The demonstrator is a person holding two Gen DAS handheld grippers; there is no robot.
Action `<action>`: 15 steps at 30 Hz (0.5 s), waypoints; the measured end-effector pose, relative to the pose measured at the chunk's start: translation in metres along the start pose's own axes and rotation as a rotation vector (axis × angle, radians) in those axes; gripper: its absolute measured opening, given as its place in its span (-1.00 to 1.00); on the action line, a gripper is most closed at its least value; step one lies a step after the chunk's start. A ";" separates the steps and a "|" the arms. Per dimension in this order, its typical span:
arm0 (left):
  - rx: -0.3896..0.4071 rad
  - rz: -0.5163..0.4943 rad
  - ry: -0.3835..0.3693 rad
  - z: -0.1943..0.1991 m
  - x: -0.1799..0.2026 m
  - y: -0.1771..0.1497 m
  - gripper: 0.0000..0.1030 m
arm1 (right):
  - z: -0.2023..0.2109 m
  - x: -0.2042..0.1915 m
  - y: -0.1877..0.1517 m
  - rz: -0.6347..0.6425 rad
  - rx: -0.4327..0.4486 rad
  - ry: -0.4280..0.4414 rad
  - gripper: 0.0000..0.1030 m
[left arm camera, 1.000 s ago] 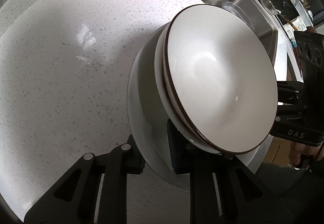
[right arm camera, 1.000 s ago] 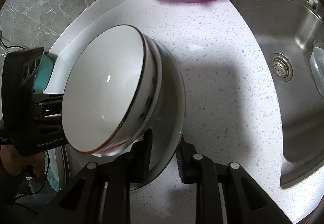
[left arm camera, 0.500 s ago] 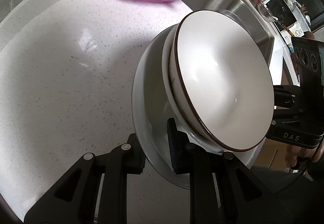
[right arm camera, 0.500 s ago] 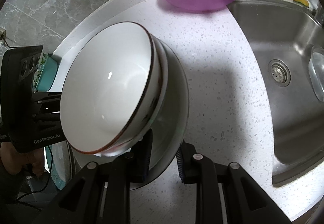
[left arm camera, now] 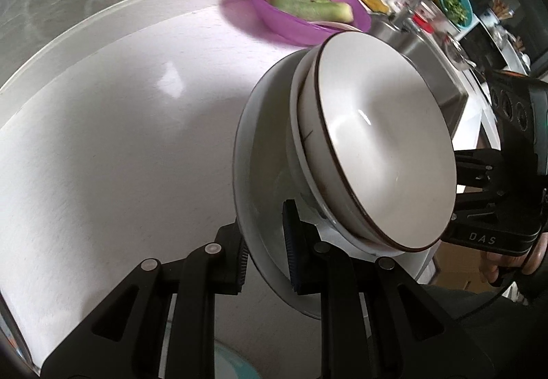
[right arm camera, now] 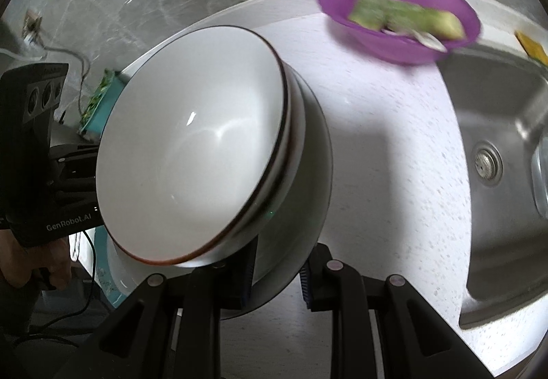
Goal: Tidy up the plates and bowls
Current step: 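Lift the nested bowl stack with both tools and carry it over the teal plates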
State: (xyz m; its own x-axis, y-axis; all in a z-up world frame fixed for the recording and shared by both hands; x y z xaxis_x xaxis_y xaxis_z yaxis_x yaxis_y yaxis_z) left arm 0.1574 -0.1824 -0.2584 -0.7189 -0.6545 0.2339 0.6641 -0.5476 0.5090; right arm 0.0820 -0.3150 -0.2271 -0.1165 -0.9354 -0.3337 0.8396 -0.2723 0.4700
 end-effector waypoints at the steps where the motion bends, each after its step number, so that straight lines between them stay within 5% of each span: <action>1: 0.007 0.017 0.009 0.007 -0.006 -0.004 -0.69 | -0.001 -0.004 0.001 0.012 -0.002 0.004 -0.53; 15: 0.089 0.212 0.101 0.094 -0.076 -0.071 -0.69 | -0.023 -0.100 0.007 0.216 -0.078 0.122 -0.53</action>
State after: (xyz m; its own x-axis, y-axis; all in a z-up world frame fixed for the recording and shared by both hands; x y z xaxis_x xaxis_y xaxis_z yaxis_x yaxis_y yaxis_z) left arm 0.1457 -0.0451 -0.2345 -0.5383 -0.8011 0.2617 0.7743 -0.3475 0.5289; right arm 0.1121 -0.2186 -0.2094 0.1311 -0.9347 -0.3303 0.8769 -0.0461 0.4785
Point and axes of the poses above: each gripper's, at about its wrist camera, not at the fingertips, and z roughly against the way its jaws point, x to its right, y to its top, the point moved 8 cm from there along -z, roughly the way its jaws point, and after that the axes turned 8 degrees about x, right-handed, at the moved point
